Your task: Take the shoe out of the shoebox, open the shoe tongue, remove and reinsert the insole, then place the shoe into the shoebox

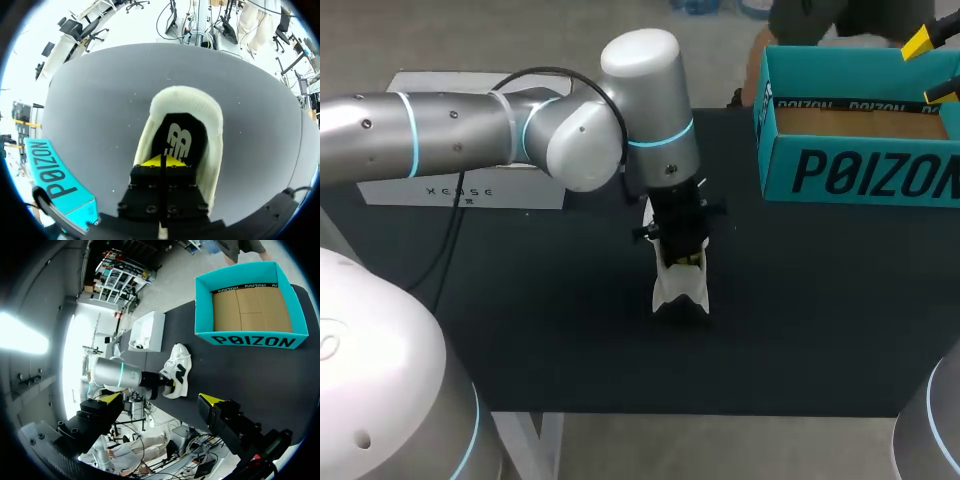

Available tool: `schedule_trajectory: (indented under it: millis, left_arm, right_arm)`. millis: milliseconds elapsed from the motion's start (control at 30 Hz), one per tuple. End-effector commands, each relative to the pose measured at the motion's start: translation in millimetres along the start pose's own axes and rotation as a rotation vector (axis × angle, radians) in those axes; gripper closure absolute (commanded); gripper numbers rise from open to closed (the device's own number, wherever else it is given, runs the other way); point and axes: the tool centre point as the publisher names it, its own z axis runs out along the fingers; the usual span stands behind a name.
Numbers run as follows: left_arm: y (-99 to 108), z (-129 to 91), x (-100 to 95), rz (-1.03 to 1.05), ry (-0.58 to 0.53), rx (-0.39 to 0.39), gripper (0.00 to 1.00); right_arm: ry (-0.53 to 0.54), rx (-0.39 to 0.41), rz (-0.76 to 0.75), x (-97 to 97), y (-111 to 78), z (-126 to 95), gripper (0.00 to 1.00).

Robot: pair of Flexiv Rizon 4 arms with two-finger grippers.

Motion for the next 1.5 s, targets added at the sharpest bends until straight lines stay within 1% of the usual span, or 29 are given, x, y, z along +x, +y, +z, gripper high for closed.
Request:
schedule_trajectory:
  millis: [33, 133, 300, 400, 600, 700, 833, 967, 1167, 1333, 1500]
  left_arm:
    - [-6, -12, 3.1, 0.022, -0.016, 0.016, 1.0]
    - [-9, -2, 1.1, 0.045, 0.006, 0.022, 1.0]
    - [-14, 9, 0.2, 0.063, 0.001, 0.046, 1.0]
    - [-13, 15, 3.7, 0.076, 0.023, 0.037, 1.0]
    - [-13, 30, 6.1, 0.108, 0.019, 0.04, 1.0]
    - [-13, 35, 4.9, 0.096, 0.01, 0.051, 1.0]
    - [-11, 40, 7.6, 0.089, 0.03, 0.051, 1.0]
    - [-14, 30, 8.3, 0.098, 0.034, 0.035, 1.0]
    - [-10, 2, 8.9, 0.136, 0.03, -0.003, 1.0]
    - [2, -12, 12.6, 0.172, 0.05, -0.024, 1.0]
    - [16, -17, 12.3, 0.171, 0.05, -0.029, 1.0]
  right_arm:
    - [-0.003, 0.003, 0.001, -0.1, 1.5, 0, 0.0]
    - [-0.003, 0.003, 0.001, -0.1, 1.5, 0, 0.0]
    - [-0.003, 0.003, 0.001, -0.1, 1.5, 0, 0.0]
    - [-0.003, 0.003, 0.001, -0.1, 1.5, 0, 0.0]
    - [-0.003, 0.003, 0.001, -0.1, 1.5, 0, 0.0]
    - [-0.003, 0.003, 0.001, -0.1, 1.5, 0, 0.0]
    - [-0.003, 0.003, 0.001, -0.1, 1.5, 0, 0.0]
    - [-0.003, 0.003, 0.001, -0.1, 1.5, 0, 0.0]
    - [-0.003, 0.003, 0.001, -0.1, 1.5, 0, 0.0]
    - [-0.003, 0.003, 0.001, -0.1, 1.5, 0, 0.0]
    - [-0.003, 0.003, 0.001, -0.1, 1.5, 0, 0.0]
